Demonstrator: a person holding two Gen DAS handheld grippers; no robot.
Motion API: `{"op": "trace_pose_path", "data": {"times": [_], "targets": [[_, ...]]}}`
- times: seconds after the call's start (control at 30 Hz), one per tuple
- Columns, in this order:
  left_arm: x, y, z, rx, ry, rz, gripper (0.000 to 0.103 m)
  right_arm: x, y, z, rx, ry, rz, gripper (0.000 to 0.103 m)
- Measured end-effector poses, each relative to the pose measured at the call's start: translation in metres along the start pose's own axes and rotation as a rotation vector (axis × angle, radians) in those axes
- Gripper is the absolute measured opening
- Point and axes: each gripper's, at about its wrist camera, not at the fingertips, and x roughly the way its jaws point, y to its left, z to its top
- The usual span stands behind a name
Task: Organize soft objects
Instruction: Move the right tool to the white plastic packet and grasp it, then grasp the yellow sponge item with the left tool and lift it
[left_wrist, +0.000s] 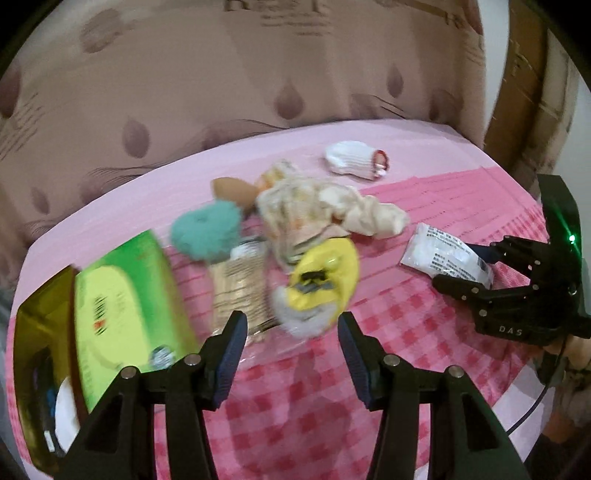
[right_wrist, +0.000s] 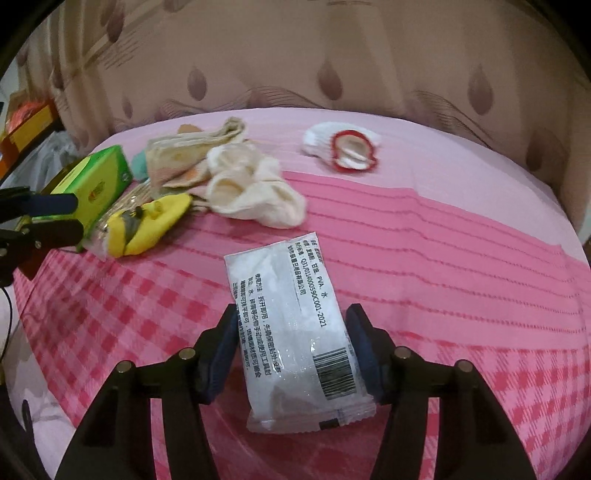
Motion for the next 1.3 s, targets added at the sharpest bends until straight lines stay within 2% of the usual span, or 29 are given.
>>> {"op": "trace_pose_path", "data": {"times": [0.27,0.4,0.53,0.73,0.87,1.0,1.07,1.3], "targets": [[0.035,-0.023,0.021,0.06,0.06,-0.022,0.052,0.001,0.005,0.002,-0.002,-0.008,-0.004,0.056],[0.054,-0.028,0.026,0.076,0.093,0.01,0.053,0.0,0.004,0.0,0.0,-0.009,-0.002,0.056],[0.062,-0.028,0.031,0.073,0.1,0.014,0.058,-0.002,0.001,-0.001,0.01,-0.012,0.012,0.057],[0.077,-0.038,0.031,0.096,0.114,0.047,0.059,-0.001,-0.002,-0.001,0.025,-0.016,0.032,0.057],[0.083,-0.04,0.032,0.075,0.114,0.059,0.059,-0.001,-0.003,0.0,0.028,-0.017,0.037,0.058],[0.08,-0.037,0.03,0.044,0.106,0.048,0.041,-0.001,-0.003,0.0,0.027,-0.017,0.036,0.058],[0.075,-0.035,0.029,0.035,0.092,0.044,0.036,-0.001,-0.003,0.0,0.027,-0.017,0.036,0.058],[0.063,-0.038,0.029,0.018,0.077,0.016,0.032,0.0,-0.002,0.0,0.027,-0.017,0.035,0.058]]}}
